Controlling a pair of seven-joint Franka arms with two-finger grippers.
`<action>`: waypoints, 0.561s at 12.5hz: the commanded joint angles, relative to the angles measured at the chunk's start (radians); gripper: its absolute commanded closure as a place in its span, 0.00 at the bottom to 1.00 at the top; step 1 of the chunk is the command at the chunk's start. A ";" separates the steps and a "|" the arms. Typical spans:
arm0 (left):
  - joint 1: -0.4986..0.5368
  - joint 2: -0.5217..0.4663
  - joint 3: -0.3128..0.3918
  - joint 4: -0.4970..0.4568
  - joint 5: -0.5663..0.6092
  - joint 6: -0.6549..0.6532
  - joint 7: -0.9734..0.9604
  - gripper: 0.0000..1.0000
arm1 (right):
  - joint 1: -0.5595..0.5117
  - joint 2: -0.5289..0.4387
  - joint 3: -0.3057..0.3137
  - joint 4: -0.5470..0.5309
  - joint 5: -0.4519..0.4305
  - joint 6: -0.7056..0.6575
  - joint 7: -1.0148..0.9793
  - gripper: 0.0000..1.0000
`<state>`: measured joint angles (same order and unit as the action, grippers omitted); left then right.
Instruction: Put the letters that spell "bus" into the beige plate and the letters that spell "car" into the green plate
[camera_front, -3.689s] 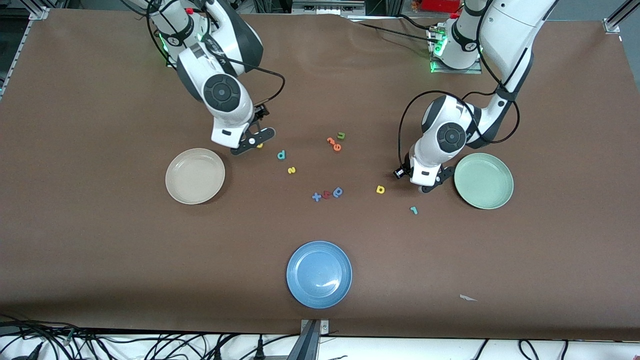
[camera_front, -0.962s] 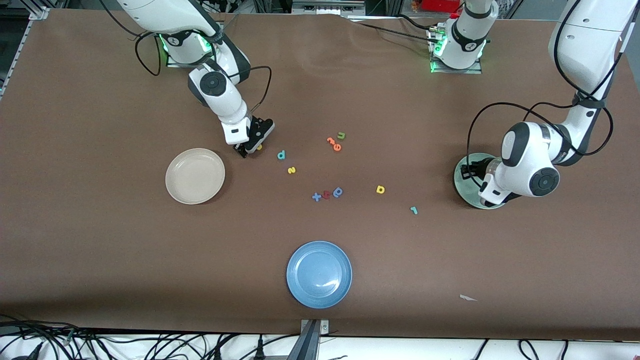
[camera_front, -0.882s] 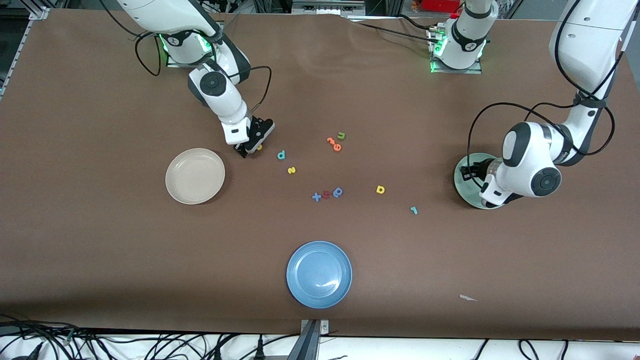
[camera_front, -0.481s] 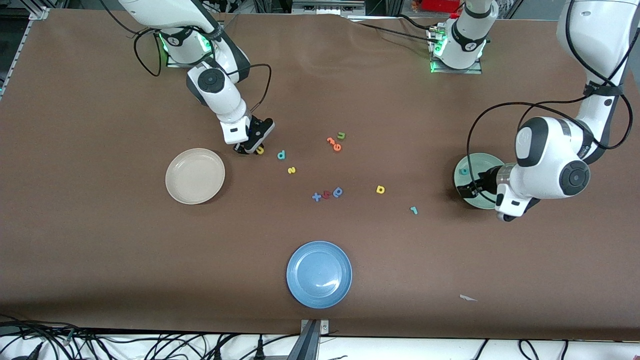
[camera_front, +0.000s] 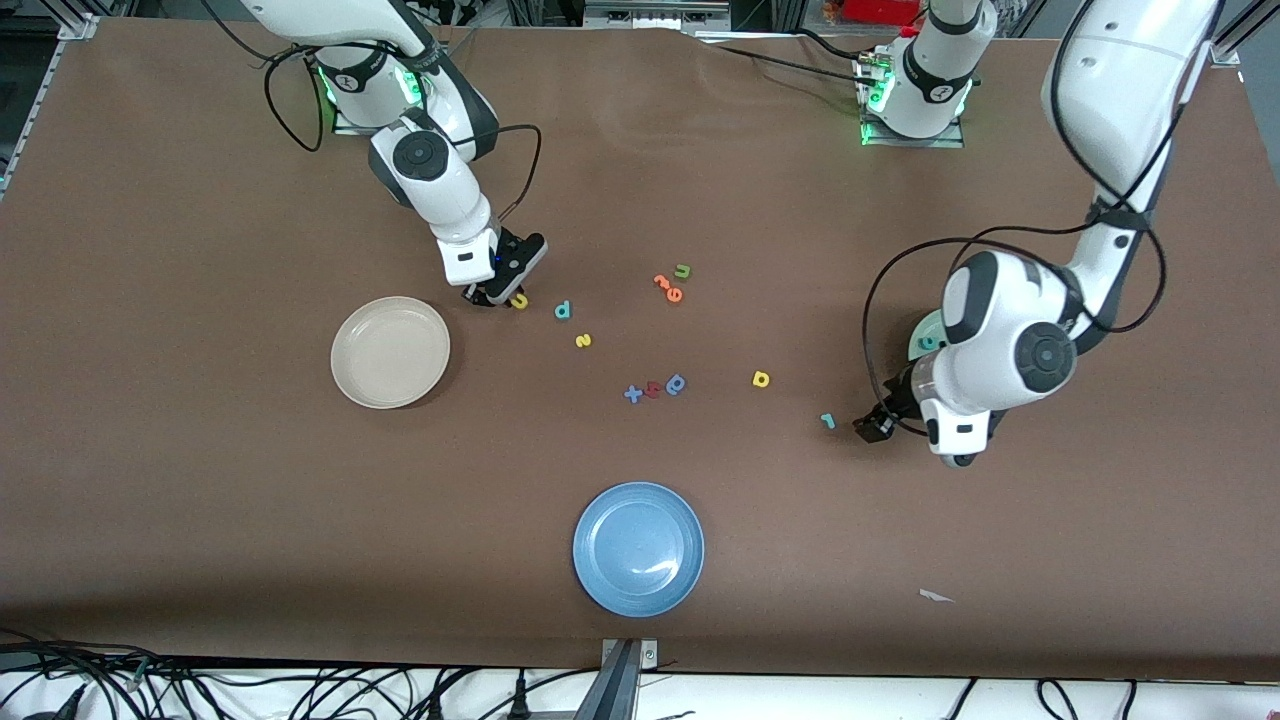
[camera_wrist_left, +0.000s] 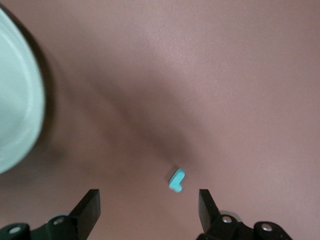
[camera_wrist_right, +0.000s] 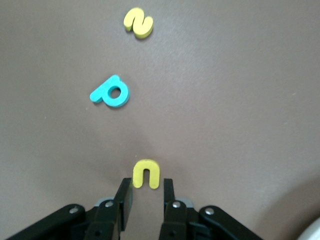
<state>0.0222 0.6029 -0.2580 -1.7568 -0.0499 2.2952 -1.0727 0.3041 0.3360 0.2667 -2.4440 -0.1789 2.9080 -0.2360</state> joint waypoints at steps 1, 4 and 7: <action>-0.030 0.070 0.009 0.042 0.077 0.047 -0.110 0.13 | 0.001 0.038 0.005 0.013 -0.016 0.008 0.004 0.66; -0.064 0.121 0.011 0.060 0.149 0.079 -0.191 0.13 | 0.000 0.043 0.005 0.026 -0.016 0.019 -0.003 0.66; -0.085 0.146 0.011 0.072 0.176 0.081 -0.227 0.15 | 0.000 0.043 0.005 0.034 -0.016 0.019 -0.011 0.66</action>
<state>-0.0419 0.7200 -0.2572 -1.7248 0.0872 2.3768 -1.2595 0.3050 0.3615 0.2695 -2.4281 -0.1790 2.9169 -0.2378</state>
